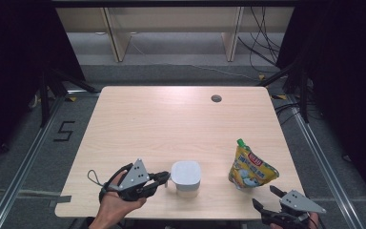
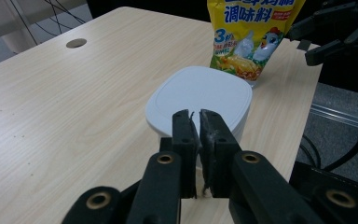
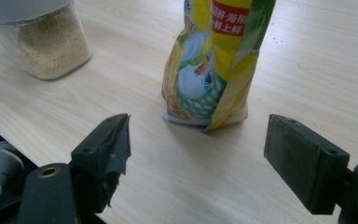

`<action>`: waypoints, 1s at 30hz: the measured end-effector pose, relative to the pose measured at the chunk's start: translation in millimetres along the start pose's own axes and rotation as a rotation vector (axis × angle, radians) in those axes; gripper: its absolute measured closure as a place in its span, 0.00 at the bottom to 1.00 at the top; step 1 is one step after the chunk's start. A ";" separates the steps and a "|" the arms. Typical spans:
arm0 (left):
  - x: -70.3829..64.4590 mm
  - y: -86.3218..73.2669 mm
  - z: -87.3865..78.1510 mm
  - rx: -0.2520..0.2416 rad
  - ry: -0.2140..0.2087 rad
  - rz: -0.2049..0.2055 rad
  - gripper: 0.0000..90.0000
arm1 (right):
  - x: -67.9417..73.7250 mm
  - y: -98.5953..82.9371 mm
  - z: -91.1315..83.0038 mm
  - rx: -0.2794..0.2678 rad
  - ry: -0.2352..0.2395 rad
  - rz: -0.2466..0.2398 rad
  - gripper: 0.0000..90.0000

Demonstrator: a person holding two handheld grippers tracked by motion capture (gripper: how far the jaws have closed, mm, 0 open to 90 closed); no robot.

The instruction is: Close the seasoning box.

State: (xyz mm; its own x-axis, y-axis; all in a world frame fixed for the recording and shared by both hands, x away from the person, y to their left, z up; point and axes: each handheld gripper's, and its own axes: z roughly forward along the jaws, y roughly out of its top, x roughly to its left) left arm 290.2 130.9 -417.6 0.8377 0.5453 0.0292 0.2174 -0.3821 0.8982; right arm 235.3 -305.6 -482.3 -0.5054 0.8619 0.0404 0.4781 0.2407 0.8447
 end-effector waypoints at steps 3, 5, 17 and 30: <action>1.0 -4.8 -5.7 0.002 0.006 -0.011 0.90 | 0.2 0.1 0.0 0.001 0.000 0.000 0.26; 1.8 -9.2 -8.9 -0.003 0.007 -0.024 0.90 | -2.7 0.5 1.0 -0.011 0.000 -0.038 0.26; 5.2 -33.5 -24.2 -0.006 -0.002 -0.064 0.64 | -2.3 0.7 1.0 -0.017 0.004 -0.036 0.26; 7.9 -59.8 -33.7 0.025 0.013 -0.120 0.40 | -1.5 1.2 0.4 -0.017 0.009 -0.037 0.26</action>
State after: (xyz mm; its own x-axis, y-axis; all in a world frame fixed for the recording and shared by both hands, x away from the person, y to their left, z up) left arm 267.0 183.2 -456.3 0.7981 0.5982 -0.0718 0.3285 -0.3322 0.8841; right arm 236.9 -306.4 -481.5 -0.5290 0.8485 0.0136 0.4466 0.2647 0.8547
